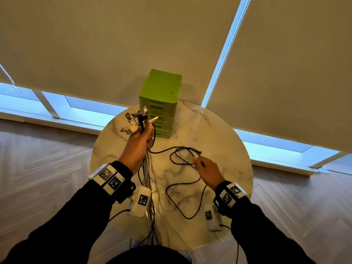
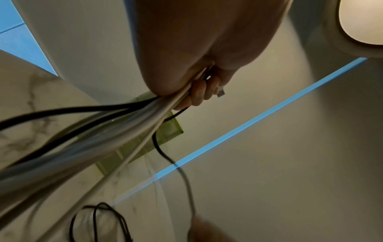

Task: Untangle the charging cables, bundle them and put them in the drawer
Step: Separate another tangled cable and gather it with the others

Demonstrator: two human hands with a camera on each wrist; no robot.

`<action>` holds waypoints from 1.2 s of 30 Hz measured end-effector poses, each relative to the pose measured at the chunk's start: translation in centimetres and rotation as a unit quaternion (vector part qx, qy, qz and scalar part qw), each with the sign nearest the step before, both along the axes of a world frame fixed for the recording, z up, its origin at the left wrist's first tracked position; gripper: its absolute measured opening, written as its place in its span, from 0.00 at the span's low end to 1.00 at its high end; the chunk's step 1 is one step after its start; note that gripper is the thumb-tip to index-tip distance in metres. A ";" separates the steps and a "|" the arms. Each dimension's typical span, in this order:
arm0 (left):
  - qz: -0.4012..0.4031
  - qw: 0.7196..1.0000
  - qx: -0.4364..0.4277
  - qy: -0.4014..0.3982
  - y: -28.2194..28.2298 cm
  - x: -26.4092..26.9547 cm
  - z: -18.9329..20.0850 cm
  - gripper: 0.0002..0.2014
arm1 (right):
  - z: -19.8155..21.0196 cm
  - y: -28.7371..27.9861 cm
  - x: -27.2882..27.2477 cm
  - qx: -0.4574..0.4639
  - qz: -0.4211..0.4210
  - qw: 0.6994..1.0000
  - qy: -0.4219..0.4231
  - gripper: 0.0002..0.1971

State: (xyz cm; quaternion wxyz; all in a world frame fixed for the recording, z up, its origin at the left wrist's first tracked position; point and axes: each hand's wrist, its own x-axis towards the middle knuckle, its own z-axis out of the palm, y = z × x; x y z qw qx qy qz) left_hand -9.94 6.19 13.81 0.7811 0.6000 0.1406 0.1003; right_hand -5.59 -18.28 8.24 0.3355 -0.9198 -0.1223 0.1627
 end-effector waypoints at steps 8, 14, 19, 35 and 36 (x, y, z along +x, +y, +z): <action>-0.025 0.999 -0.004 0.043 -2.5 -1.4 -0.6 0.19 | 3.7 5.4 -1.4 0.148 0.002 0.986 -0.082 0.16; -0.012 0.994 -0.081 0.068 -3.3 -1.4 -0.5 0.20 | 5.3 8.3 -3.0 0.149 0.087 0.975 -0.143 0.09; 0.046 0.987 -0.139 0.070 -2.9 -0.7 -0.5 0.13 | 5.1 7.6 -3.7 0.107 0.175 0.975 -0.090 0.15; -0.010 0.988 -0.151 -0.021 2.7 -0.1 2.1 0.11 | 0.3 1.6 -1.7 0.103 0.071 0.985 0.119 0.22; -0.022 0.992 -0.124 -0.014 1.9 -0.2 2.0 0.09 | 1.2 2.1 -1.0 0.090 0.053 0.992 0.073 0.23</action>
